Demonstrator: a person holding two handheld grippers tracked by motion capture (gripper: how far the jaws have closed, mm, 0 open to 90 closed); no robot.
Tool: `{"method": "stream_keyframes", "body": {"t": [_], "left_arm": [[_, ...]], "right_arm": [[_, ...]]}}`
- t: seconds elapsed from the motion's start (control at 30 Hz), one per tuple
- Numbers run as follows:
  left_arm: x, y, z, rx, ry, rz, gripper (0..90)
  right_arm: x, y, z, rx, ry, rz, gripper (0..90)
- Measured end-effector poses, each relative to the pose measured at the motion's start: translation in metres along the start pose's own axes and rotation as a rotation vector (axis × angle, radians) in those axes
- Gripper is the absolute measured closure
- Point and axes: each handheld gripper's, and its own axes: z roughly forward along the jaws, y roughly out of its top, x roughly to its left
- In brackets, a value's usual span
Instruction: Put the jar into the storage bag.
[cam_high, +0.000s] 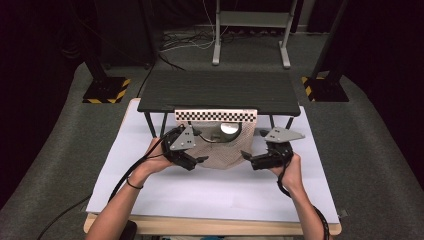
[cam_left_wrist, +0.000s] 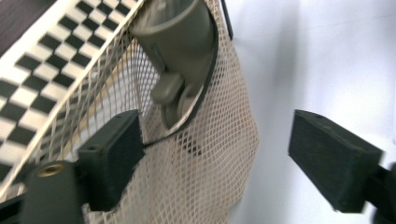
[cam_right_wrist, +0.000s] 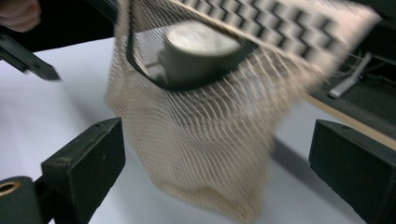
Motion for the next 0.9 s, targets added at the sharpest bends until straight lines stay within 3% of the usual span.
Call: {"method": "stream_keyframes", "body": {"t": [0.17,0.3,0.67,0.8,0.9], "left_arm": [[-0.006,-0.012,-0.002,0.025,0.017,-0.027,4.6],[-0.012,-0.029,-0.004,0.041,0.039,-0.072,0.8],[-0.031,-0.098,-0.003,0.12,0.04,-0.236,0.0],[-0.037,-0.125,-0.003,0.142,0.044,-0.277,0.0],[-0.039,-0.143,-0.004,0.149,0.048,-0.326,0.0]], "right_arm": [[-0.016,-0.032,-0.016,0.027,-0.056,0.054,2.3],[-0.024,-0.06,-0.023,0.069,-0.084,0.093,1.7],[-0.045,-0.135,-0.04,0.174,-0.178,0.202,1.3],[-0.051,-0.153,-0.045,0.187,-0.203,0.243,0.6],[-0.053,-0.156,-0.046,0.193,-0.223,0.249,0.2]]}}
